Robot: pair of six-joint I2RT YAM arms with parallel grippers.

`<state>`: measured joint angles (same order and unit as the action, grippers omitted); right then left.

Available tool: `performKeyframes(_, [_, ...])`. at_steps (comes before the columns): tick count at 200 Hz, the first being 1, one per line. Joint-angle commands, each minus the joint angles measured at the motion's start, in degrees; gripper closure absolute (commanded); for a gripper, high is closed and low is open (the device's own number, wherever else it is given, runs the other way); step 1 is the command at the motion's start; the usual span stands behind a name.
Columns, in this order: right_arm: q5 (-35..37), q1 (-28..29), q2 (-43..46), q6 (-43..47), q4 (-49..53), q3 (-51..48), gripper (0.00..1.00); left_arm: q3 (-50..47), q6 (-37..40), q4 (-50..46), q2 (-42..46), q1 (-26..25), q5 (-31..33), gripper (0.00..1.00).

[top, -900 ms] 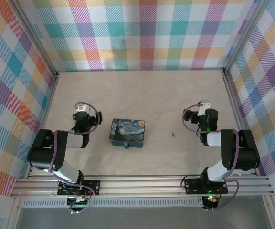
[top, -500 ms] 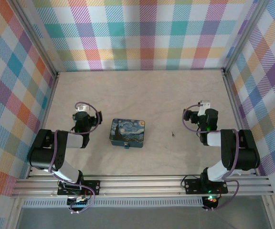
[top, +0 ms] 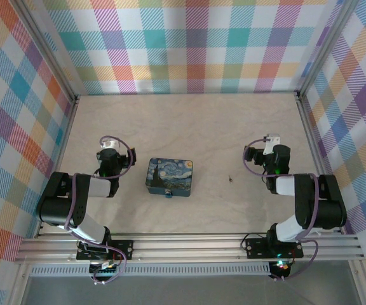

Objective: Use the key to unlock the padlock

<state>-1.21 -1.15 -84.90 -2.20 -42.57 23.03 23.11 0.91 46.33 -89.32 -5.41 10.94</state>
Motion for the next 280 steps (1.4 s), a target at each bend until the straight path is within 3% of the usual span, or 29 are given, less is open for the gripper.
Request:
performKeyframes(1, [2.7,0.2,7.9,-1.5,10.3,3.1,0.00,0.1,-0.3,-3.9,6.7,0.7,-0.4,0.00])
performKeyframes(26, [4.9,0.2,16.2,-6.1,32.1,11.2,0.00,3.7,-3.1,-19.3,19.9,0.7,-0.4,0.00])
performKeyframes(56, [-0.8,0.3,18.5,-16.9,55.9,22.4,0.00,12.4,-16.8,-38.9,28.0,0.7,-5.5,0.00])
performKeyframes(78, [-8.3,1.3,19.6,-23.6,64.6,25.3,0.00,14.5,-30.0,-43.0,29.8,0.5,-13.6,0.00])
performKeyframes(104, [-7.9,6.4,20.9,-25.6,72.3,26.2,0.00,14.8,-37.7,-45.9,30.6,-3.2,-17.6,0.00])
performKeyframes(128, [-7.3,11.8,20.4,-26.5,75.5,25.0,0.02,14.6,-41.0,-46.3,30.6,-9.7,-19.8,0.00])
performKeyframes(181, [-7.6,17.5,12.6,-26.3,75.0,21.5,0.15,12.6,-44.6,-39.9,29.1,-24.5,-13.4,0.02])
performKeyframes(234, [-6.8,20.3,4.9,-25.8,74.7,21.7,0.34,14.1,-46.6,-34.1,20.7,-31.5,-11.2,0.02])
performKeyframes(280, [-5.4,21.1,1.8,-26.8,73.3,22.0,0.47,15.6,-46.1,-33.7,18.5,-32.9,-9.9,0.02])
